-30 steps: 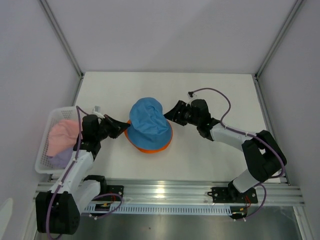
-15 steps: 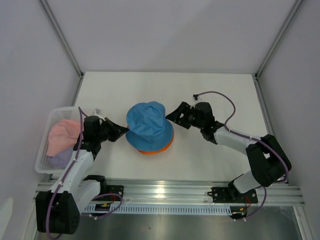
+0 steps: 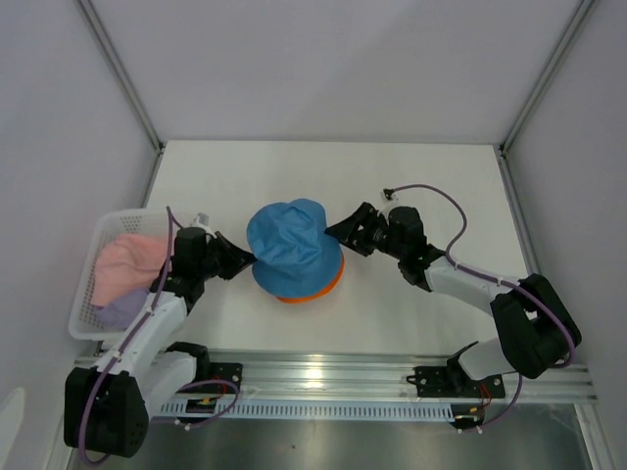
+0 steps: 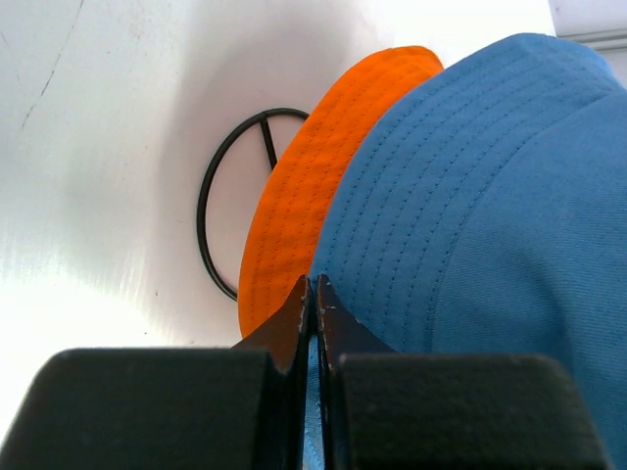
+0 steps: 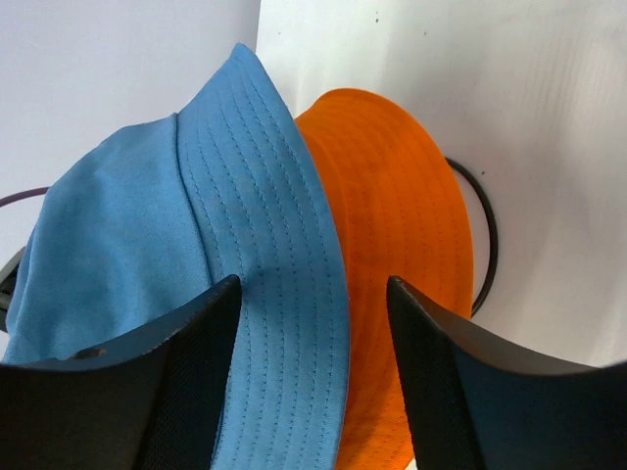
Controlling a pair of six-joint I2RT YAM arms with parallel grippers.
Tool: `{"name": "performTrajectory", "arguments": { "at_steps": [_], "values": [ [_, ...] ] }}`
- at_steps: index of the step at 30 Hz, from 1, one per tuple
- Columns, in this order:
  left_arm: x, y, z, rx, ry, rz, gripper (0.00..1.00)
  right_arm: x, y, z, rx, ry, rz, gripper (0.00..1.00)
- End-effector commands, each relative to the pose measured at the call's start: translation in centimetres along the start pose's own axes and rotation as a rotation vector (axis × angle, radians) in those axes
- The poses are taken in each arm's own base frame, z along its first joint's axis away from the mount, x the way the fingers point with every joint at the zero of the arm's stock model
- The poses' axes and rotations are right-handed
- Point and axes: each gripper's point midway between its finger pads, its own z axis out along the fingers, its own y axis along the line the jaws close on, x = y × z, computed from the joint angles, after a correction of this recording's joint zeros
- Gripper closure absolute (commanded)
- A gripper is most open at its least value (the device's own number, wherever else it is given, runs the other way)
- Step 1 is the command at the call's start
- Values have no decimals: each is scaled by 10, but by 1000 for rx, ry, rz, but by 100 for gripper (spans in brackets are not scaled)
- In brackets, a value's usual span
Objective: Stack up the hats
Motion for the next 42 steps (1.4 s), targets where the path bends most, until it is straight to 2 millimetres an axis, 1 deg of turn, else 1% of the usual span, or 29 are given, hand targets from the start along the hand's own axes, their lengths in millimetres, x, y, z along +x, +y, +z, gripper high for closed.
{"name": "performTrajectory", "arguments": {
  "at_steps": [1, 3, 4, 6, 7, 9, 10, 11, 14, 17, 18, 20, 22, 24, 25, 27, 30, 33, 34, 35, 36, 37, 38, 39, 40, 41, 42],
  "values": [
    [-12, -11, -1, 8, -43, 45, 99, 1, 19, -2, -69, -8, 25, 41],
    [-13, -10, -1, 3, -45, 47, 99, 2, 17, -1, -60, -3, 28, 48],
    [-13, -10, -1, 1, -48, 47, 99, 4, 13, -1, -44, 2, 31, 60],
    [-14, -9, -1, -5, -50, 47, 99, 7, 5, -2, -13, 8, 44, 68],
    [-13, -9, -1, -6, -52, 50, 99, 7, 3, -3, 0, 1, 49, 78],
    [-15, -7, -2, -18, -59, 53, 99, 10, -6, -5, 40, 11, 61, 86],
    [-14, -4, -2, -26, -60, 53, 99, 11, -9, -5, 49, 7, 61, 94],
    [-14, -4, -2, -30, -62, 55, 99, 14, -14, -7, 60, 10, 67, 100],
    [-15, 1, -2, -48, -70, 64, 99, 15, -19, -9, 70, -1, 64, 100],
    [-18, 2, -4, -67, -85, 87, 99, 20, -32, -11, 105, 4, 48, 100],
    [-19, 4, -5, -79, -92, 91, 99, 24, -41, -13, 133, 10, 46, 100],
    [-20, 8, -5, -109, -97, 108, 99, 28, -51, -16, 165, 11, 44, 100],
    [-17, 12, -1, -128, -86, 115, 99, 33, -65, -19, 200, 13, 32, 100],
    [-14, 16, 2, -144, -77, 119, 99, 37, -74, -19, 220, 21, 26, 100],
    [-8, 20, 5, -161, -57, 122, 99, 40, -78, -20, 230, 29, 23, 100],
    [-3, 24, 8, -180, -45, 131, 99, 45, -84, -18, 246, 43, 22, 100],
    [0, 28, 11, -201, -41, 132, 99, 50, -89, -16, 260, 62, 17, 100],
    [-1, 31, 8, -216, -47, 137, 99, 51, -87, -15, 267, 74, -5, 100],
    [-1, 29, 6, -212, -49, 149, 99, 48, -85, -16, 268, 71, -15, 100],
    [-6, 21, 1, -186, -68, 163, 99, 44, -83, -16, 283, 73, -43, 100],
    [-6, 18, -2, -178, -68, 171, 97, 39, -78, -17, 284, 70, -65, 88],
    [-12, 9, -7, -158, -83, 201, 83, 32, -67, -19, 270, 59, -96, 80],
    [-20, -6, -15, -123, -110, 221, 73, 29, -67, -24, 292, 74, -147, 69],
    [-30, -22, -23, -98, -136, 245, 65, 13, -48, -23, 268, 44, -188, 41],
    [-38, -33, -34, -95, -148, 280, 55, 5, -40, -26, 270, 33, -217, 27],
    [-51, -54, -47, -68, -186, 302, 50, 0, -38, -38, 305, 40, -259, 16],
    [-57, -60, -57, -74, -208, 314, 46, -28, -20, -43, 305, -24, -281, 2]
  ]
}}
